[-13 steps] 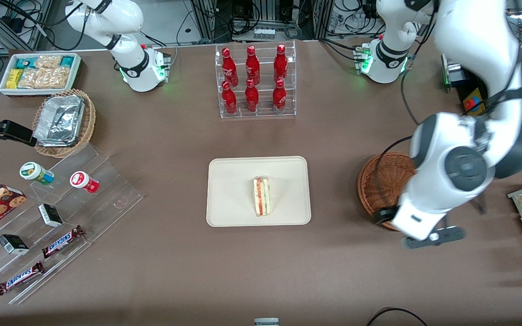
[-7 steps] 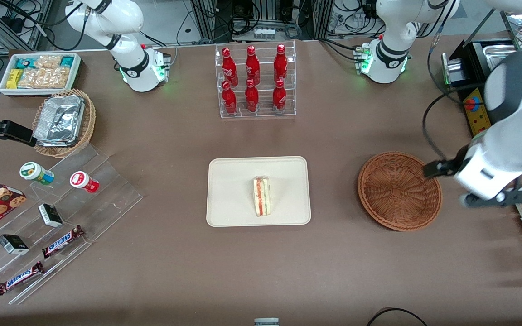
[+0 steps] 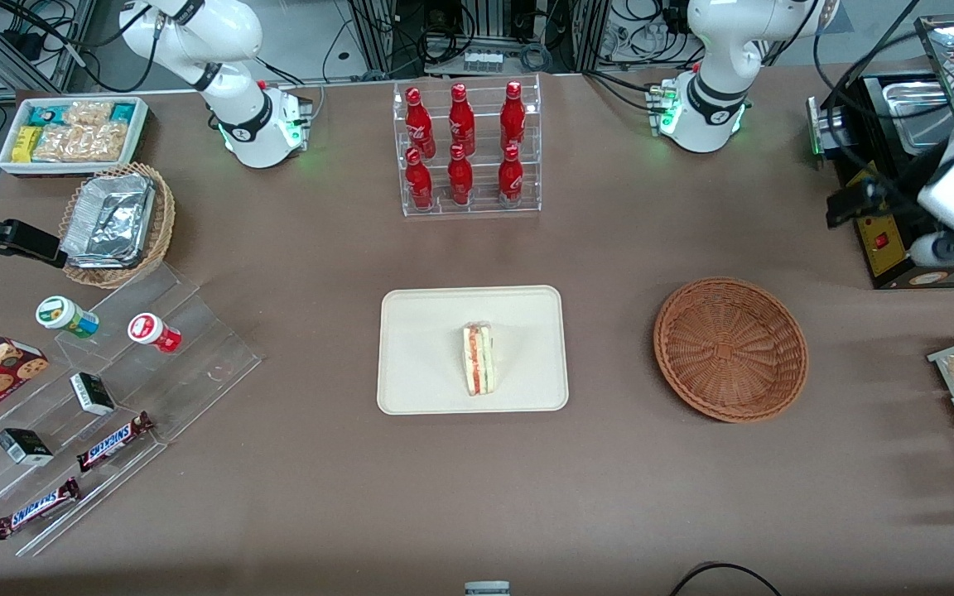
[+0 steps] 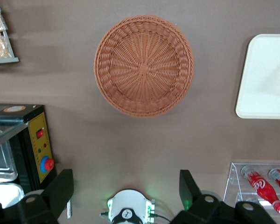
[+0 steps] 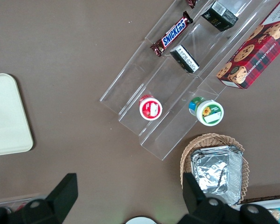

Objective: Place sandwich from basket to tray

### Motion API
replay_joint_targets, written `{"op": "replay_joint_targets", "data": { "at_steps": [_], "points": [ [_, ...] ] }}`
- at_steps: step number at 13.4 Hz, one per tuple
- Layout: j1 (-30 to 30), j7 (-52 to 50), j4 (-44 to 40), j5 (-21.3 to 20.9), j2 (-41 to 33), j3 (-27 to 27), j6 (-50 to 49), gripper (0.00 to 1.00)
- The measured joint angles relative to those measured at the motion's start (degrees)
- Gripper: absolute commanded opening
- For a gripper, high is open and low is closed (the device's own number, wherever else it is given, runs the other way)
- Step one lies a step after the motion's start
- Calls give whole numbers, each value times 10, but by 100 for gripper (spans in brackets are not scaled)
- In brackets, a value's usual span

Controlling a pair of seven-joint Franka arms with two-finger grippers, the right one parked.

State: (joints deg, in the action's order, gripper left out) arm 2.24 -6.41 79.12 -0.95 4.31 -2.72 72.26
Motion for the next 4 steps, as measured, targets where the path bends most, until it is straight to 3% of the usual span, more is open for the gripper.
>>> {"op": "replay_joint_targets", "data": {
  "at_steps": [4],
  "points": [
    [0, 38, 49, -2, -18, -1, 14, 100]
  ]
}}
